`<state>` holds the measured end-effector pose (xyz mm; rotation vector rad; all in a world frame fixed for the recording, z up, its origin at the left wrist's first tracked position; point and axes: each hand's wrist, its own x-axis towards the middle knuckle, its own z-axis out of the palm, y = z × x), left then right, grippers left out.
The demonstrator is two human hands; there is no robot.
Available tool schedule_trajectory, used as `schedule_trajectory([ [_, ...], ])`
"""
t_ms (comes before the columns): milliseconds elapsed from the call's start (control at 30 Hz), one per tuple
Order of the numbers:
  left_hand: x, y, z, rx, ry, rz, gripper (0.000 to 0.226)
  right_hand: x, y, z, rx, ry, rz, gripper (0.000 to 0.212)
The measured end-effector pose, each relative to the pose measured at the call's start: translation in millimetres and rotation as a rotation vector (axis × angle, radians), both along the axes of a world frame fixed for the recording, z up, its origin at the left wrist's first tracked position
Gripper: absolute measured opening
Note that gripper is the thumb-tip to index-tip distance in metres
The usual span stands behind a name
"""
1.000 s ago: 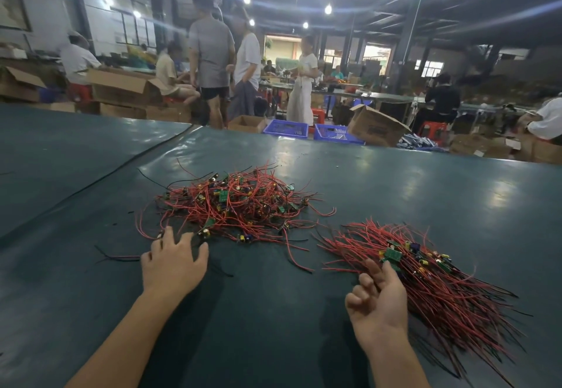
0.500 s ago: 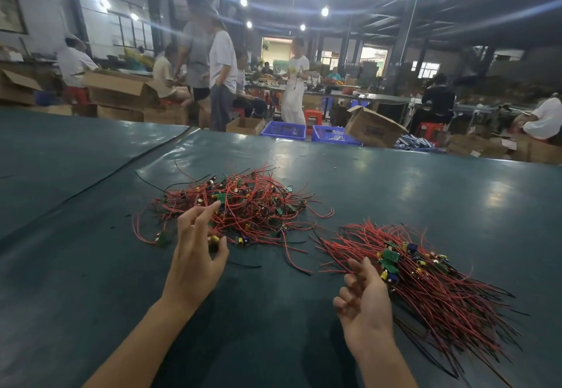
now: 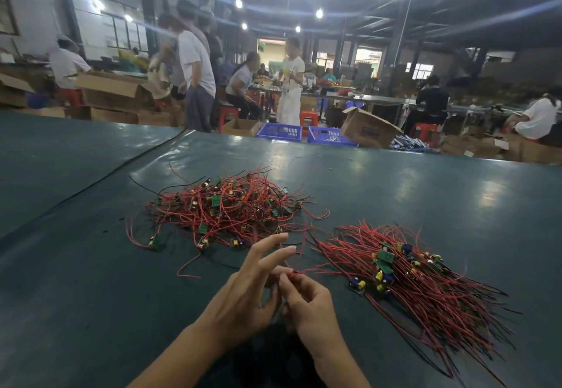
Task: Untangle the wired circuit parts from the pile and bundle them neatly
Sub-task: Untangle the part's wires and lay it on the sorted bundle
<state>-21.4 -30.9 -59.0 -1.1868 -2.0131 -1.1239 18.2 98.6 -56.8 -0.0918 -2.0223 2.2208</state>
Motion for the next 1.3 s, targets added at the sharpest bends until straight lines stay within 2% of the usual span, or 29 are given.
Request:
schedule_trajectory([
  [100,1,2,-2,0.032,-0.041,-0.026,0.077,-2,-1,-1,-0.037,0.009,-0.023,0.018],
  [200,0,1,-5,0.037,-0.032,-0.014,0.071,-2,0,-5,0.019,0.028,-0.033,0.023],
  [333,1,0,-1,0.061,0.088,0.125,0.031,-1,-1,-11,0.123,0.082,-0.098,0.021],
  [467,5,-2,-1,-0.052,0.147,0.127,0.006,1,2,-13,0.063,0.117,-0.185,0.023],
  [533,11,5,-7,-0.132,0.076,0.093,0.013,1,7,-13,0.076,0.126,-0.249,0.028],
  [633,12,17,-15,-0.158,-0.128,0.083,0.036,0,10,-11,0.047,0.128,-0.296,0.028],
  [767,5,19,-16,-0.064,-0.358,0.167,0.048,-1,9,-10,0.098,0.166,-0.342,0.02],
  [867,-2,22,-12,0.05,-0.603,0.235,0.063,-1,9,-10,0.099,0.189,-0.365,0.02],
  [967,-9,25,-8,0.163,-0.797,0.228,0.05,0,10,-8,0.086,0.211,-0.379,0.022],
  [1133,-4,19,-11,0.24,-0.83,0.158,0.03,-1,9,-8,0.09,0.187,-0.357,0.023],
  [1300,-2,13,-8,0.474,-0.856,0.159,0.013,-3,8,-8,0.099,0.164,-0.362,0.025],
])
